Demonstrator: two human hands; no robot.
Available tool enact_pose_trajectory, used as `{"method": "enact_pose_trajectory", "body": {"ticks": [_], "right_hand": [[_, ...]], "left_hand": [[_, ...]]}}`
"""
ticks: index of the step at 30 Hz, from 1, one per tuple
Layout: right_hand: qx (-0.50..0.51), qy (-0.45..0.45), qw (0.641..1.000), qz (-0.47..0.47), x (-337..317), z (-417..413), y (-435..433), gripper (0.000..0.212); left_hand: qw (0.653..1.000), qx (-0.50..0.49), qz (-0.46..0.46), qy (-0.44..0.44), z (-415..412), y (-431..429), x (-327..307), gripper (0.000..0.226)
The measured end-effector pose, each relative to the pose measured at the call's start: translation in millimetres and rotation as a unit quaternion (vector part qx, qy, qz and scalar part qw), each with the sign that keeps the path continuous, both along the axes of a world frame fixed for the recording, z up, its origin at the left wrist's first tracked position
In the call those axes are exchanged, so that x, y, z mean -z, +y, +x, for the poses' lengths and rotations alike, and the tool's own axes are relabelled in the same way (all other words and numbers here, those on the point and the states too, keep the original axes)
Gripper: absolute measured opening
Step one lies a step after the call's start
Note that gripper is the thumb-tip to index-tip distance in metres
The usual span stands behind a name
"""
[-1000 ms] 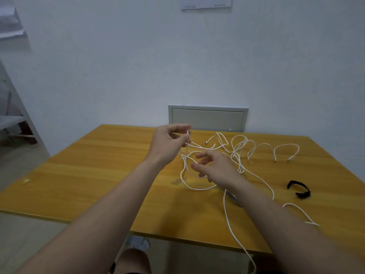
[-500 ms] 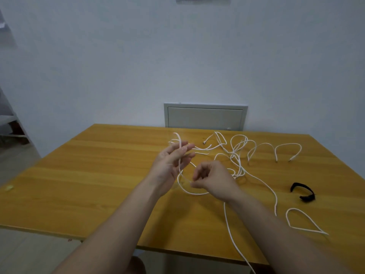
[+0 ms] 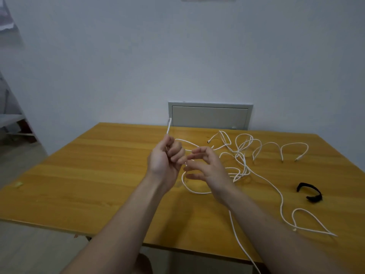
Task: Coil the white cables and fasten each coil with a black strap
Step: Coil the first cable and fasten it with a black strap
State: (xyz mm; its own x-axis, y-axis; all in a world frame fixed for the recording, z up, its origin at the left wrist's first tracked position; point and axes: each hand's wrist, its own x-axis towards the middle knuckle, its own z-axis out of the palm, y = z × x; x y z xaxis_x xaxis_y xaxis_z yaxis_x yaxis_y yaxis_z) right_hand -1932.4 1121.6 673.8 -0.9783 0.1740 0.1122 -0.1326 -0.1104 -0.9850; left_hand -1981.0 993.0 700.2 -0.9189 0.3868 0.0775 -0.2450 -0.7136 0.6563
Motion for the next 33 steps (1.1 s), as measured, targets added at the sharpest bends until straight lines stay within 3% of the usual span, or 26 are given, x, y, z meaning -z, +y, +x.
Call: {"method": "enact_pose_trajectory", "body": {"ticks": [3, 7, 9, 10, 12, 13, 14, 16, 18, 21, 26, 33], "right_hand": [[0.034, 0.036, 0.996, 0.068, -15, -6, -1, 0.042], [0.072, 0.123, 0.972, 0.189, -37, -16, -2, 0.079], [0.062, 0.173, 0.957, 0.222, -54, -18, -6, 0.087], [0.061, 0.195, 0.949, 0.241, -62, -20, -7, 0.083], [0.057, 0.210, 0.935, 0.279, -74, -28, -5, 0.047], [0.053, 0.202, 0.935, 0.286, -80, -30, -3, 0.024], [0.049, 0.198, 0.937, 0.282, -84, -30, -2, 0.022], [0.037, 0.195, 0.946, 0.258, -87, -30, 1, 0.048], [0.048, 0.202, 0.948, 0.240, -88, -26, 3, 0.056], [0.064, 0.184, 0.955, 0.223, -86, -24, 8, 0.050], [0.004, 0.144, 0.971, 0.192, -78, -18, 8, 0.034], [-0.035, 0.135, 0.977, 0.161, -56, -11, -8, 0.027]], "left_hand": [[0.996, 0.021, -0.079, 0.047, -6, -20, -25, 0.042], [0.967, 0.115, -0.207, 0.100, 0, -40, -57, 0.036], [0.945, 0.152, -0.258, 0.129, 7, -44, -69, 0.035], [0.936, 0.161, -0.276, 0.146, 10, -46, -74, 0.037], [0.926, 0.158, -0.293, 0.177, 13, -47, -80, 0.040], [0.925, 0.150, -0.294, 0.189, 14, -47, -82, 0.042], [0.926, 0.142, -0.289, 0.196, 14, -47, -84, 0.043], [0.935, 0.141, -0.261, 0.195, 15, -49, -89, 0.045], [0.948, 0.156, -0.204, 0.190, 17, -51, -93, 0.046], [0.966, 0.138, -0.121, 0.185, 18, -52, -99, 0.043], [0.983, 0.045, -0.039, 0.172, 13, -48, -108, 0.041], [0.983, -0.067, -0.081, 0.152, 9, -33, -109, 0.039]]}}
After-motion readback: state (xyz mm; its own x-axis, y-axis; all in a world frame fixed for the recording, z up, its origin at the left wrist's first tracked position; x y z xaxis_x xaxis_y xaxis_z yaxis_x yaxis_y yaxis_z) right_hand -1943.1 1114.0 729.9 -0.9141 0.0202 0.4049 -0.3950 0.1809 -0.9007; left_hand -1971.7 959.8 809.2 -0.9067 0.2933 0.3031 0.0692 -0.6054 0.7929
